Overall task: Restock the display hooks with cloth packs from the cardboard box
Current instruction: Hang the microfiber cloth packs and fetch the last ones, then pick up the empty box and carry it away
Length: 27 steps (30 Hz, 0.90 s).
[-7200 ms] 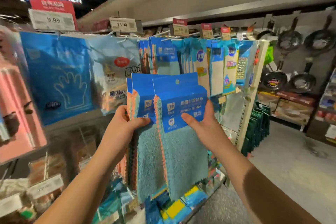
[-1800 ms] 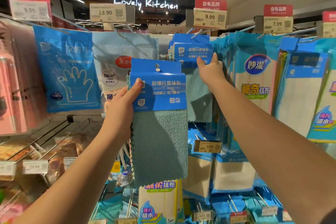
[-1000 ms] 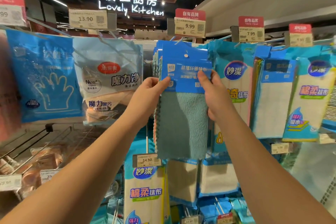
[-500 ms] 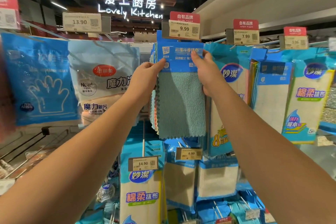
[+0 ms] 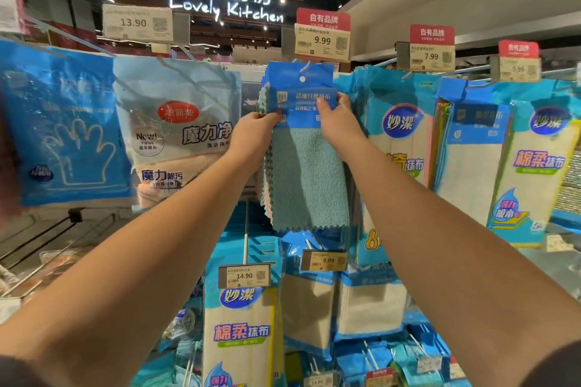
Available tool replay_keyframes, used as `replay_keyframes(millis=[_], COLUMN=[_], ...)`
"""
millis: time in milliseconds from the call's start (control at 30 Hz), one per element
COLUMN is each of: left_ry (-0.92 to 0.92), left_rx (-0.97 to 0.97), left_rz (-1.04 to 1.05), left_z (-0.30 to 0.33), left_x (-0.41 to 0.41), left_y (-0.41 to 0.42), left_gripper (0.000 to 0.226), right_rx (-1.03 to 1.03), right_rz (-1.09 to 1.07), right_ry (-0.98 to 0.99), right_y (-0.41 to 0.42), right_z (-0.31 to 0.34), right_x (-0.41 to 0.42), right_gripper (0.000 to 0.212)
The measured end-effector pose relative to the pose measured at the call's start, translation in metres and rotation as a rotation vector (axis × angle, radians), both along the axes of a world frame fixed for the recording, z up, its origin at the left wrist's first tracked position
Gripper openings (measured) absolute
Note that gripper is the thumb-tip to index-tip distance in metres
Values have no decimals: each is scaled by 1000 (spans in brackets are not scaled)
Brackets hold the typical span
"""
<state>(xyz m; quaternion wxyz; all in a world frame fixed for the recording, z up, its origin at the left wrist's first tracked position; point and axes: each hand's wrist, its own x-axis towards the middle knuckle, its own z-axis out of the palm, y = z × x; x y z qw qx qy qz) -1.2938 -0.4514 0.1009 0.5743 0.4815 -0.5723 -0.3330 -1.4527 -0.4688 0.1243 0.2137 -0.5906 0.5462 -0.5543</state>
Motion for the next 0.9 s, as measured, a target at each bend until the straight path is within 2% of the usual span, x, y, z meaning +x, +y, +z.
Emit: replay_keyframes(millis=[133,267,467,567,633,733,900], left_ry=[-74,-69,-112,-115,-110,-174,-328], left_rx=[14,28,33,51,60,107,292], left_rz=[46,31,-17,4,9,67,123], left_z=[-1,-3,-17,-38,-58,-98,-188], left_x=[1,3,20,47,69,121,242], left_y=[-14,-17,11,32,49,91,194], left_gripper=[34,38,50,50,45,39,27], right_rx=[36,2,-71,-206,-245,-199,90], right_rz=[-41,-85,-346,-430,-403,-275,0], right_ry=[36,60,298,417,419,400,426], right_y=[-6,-5,35,72,95,130,198], right_z=[-1,-4,-23,-41,-57,-98,-194], right_x=[5,10,24,38,50,86,184], right_gripper=[53,53,65,62,55,44,32])
